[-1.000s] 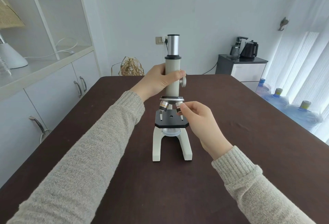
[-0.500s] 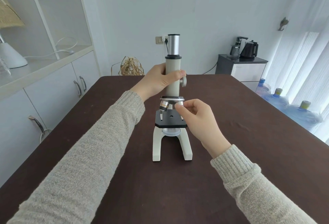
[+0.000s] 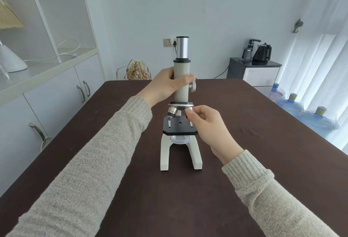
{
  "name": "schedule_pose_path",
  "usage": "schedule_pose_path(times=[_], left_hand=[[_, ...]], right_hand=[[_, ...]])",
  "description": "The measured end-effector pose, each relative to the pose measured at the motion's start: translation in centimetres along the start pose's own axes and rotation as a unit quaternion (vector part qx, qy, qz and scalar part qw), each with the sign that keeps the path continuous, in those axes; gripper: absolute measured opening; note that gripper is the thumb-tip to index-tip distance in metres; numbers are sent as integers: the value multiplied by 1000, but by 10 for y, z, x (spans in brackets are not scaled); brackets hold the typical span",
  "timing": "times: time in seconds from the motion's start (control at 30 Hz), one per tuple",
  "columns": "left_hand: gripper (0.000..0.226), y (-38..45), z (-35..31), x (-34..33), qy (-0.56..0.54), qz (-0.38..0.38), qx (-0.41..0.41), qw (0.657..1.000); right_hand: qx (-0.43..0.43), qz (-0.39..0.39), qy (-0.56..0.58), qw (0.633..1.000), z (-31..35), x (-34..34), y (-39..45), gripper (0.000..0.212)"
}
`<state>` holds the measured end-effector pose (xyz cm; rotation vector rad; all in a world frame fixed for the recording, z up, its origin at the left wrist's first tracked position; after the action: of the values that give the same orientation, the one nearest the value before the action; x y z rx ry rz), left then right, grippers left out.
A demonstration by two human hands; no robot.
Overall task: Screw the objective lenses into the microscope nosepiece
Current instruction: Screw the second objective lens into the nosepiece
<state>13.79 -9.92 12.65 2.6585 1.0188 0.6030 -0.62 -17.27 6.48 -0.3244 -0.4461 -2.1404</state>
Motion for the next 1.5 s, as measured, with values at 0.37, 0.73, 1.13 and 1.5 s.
schedule_pose_path(times=[0.37,0.73,1.13,1.5], left_hand=[[33,1,1,2,8,1,6,1000],[36,2,1,0,13,4,-7,1000],[29,0,0,0,31,17,-16,999],[54,1,3,2,35,2,-11,999]], right_hand=[[3,80,7,997,8,9,10,30],[19,88,9,996,6,10,21,33],[5,1,-13,1000,11,1,13,37],[-34,27,-57,997,20,2,15,54]])
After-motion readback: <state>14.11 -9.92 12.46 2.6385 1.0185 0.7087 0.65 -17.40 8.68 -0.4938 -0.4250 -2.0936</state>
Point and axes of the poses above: each hand's wrist, its own y-axis towards the middle knuckle, its own x-axis out of the back of the hand, z = x × y, the point moved 2 cm from there along y, towards the middle knuckle, and after that the axes turned 8 degrees about -y, right-handed, at the moved point
